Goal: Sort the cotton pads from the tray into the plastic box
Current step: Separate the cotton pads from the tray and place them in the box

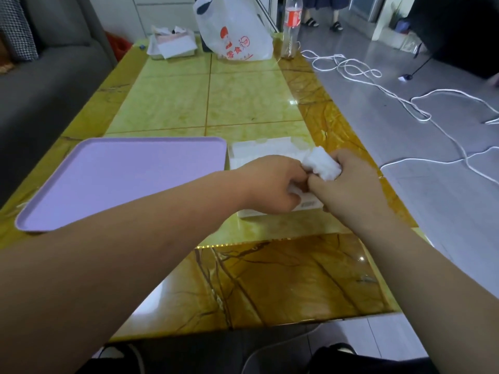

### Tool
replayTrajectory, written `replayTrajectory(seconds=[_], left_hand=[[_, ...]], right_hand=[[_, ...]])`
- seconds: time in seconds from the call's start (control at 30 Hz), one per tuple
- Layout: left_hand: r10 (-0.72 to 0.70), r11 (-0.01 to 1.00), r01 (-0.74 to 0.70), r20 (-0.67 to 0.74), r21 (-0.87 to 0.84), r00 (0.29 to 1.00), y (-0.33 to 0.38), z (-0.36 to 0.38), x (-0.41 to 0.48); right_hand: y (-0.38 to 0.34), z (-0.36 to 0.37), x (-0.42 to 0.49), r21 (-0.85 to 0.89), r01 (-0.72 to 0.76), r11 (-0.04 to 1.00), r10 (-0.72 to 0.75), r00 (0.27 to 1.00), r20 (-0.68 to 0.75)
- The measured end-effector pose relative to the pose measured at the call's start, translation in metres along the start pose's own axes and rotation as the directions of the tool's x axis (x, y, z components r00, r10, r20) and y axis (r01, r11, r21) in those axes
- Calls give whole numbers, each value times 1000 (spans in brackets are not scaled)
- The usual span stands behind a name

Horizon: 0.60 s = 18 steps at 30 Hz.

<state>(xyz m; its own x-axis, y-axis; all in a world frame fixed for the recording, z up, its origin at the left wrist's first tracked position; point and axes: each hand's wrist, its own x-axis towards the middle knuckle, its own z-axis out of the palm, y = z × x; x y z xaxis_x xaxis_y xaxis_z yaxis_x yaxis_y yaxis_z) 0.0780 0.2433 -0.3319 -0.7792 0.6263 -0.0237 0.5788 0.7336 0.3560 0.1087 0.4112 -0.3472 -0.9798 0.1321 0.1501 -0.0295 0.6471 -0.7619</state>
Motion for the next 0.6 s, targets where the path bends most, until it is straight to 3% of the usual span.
replayTrajectory(seconds=[0.27,0.47,0.6], left_hand=[[-75,995,71,-44,-73,996,-5,-5,-3],[-148,963,129,-62,-238,987,-13,-9,-14],[-162,952,134,-81,-274,983,-12,-7,-14]], right_hand=[[-13,4,1,-434,74,898,-83,997,0],[-20,0,-4,-437,117,892,-92,993,79],[-25,-2,-3,-505,112,856,-101,994,50]])
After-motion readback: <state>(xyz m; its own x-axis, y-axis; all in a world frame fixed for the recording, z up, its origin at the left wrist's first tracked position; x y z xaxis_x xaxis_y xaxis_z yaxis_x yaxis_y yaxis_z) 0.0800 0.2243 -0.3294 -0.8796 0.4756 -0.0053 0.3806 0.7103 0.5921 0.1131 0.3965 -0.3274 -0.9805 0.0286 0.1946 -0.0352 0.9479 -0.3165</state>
